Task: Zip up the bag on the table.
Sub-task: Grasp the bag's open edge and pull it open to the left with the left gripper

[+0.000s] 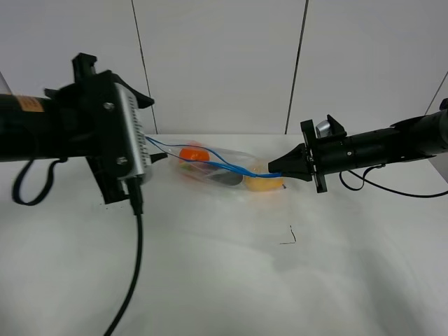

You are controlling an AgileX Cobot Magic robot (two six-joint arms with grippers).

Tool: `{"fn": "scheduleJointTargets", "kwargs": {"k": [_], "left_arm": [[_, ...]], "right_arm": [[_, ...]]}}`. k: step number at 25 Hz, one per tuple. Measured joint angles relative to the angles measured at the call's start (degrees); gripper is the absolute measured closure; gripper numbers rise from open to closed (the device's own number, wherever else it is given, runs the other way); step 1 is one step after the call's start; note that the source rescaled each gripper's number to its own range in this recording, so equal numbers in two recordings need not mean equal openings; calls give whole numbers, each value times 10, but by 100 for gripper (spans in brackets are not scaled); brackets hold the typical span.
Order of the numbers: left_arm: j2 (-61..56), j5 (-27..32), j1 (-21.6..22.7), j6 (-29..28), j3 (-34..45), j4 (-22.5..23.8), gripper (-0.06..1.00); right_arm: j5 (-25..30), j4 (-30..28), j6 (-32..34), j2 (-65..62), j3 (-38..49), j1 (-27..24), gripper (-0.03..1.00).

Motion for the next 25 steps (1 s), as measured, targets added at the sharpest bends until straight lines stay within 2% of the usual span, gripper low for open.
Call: {"fn": "scheduleJointTargets", "kwargs": {"k": [10,17,21,25], "left_arm": [[166,-217,-103,-40,1,-3,6],[287,-420,-148,-46,2,-3,6],[338,-457,-149,-47,3,3,6],[370,-475,-149,-47,3,44,7]], "right_arm": [[0,0,0,0,0,0,97],[0,0,0,0,0,0,97],[-1,0,0,0,0,0,97],[-1,1,0,0,0,0,97]]}}
